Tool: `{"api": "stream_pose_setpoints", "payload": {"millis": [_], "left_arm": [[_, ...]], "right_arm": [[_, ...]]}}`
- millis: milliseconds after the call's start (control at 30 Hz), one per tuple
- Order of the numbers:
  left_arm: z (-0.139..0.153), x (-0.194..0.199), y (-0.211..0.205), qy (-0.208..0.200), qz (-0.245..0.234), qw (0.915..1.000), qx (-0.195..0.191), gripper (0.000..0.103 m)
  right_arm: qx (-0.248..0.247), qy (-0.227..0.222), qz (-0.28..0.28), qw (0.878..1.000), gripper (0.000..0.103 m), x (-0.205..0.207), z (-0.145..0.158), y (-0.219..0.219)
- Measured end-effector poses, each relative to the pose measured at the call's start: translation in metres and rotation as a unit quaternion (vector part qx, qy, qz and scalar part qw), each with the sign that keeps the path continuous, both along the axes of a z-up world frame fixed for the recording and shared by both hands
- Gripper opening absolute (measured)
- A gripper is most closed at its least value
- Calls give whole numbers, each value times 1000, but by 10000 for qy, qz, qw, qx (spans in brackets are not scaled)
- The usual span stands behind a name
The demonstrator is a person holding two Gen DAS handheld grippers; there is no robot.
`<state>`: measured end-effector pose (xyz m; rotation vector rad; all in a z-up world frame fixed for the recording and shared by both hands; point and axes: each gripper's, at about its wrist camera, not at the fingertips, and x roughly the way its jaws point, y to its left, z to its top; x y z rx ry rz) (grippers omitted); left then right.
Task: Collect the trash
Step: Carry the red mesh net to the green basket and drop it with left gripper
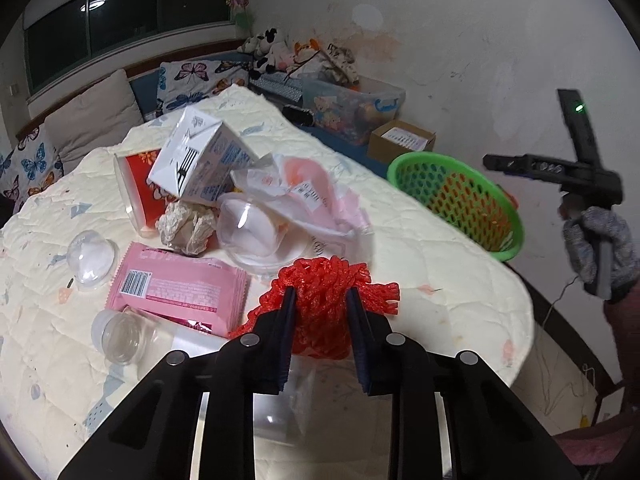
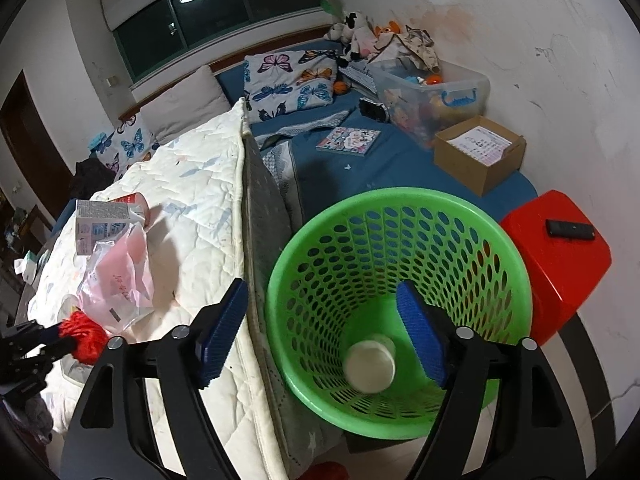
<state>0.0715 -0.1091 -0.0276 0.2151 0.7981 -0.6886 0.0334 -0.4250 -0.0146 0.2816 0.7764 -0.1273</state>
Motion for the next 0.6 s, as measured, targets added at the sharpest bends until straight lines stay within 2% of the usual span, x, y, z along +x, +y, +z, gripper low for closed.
{"api": "stream_pose_setpoints", "payload": {"millis": [233,433,600], "left_arm": [[27,-14,-16,-152,-329,9990,-253,25],[32,-5,-66,-75,-630,9975,-317,25],[28,7,-114,44,-851,9961,-225,25]], "right_arm": [[-35,-76,-136,9999,82,-12,4,-11],[-72,-117,-196,9997,83,-25,7,-23],[-207,-185,-284,9992,83,-38,10,-33]]}}
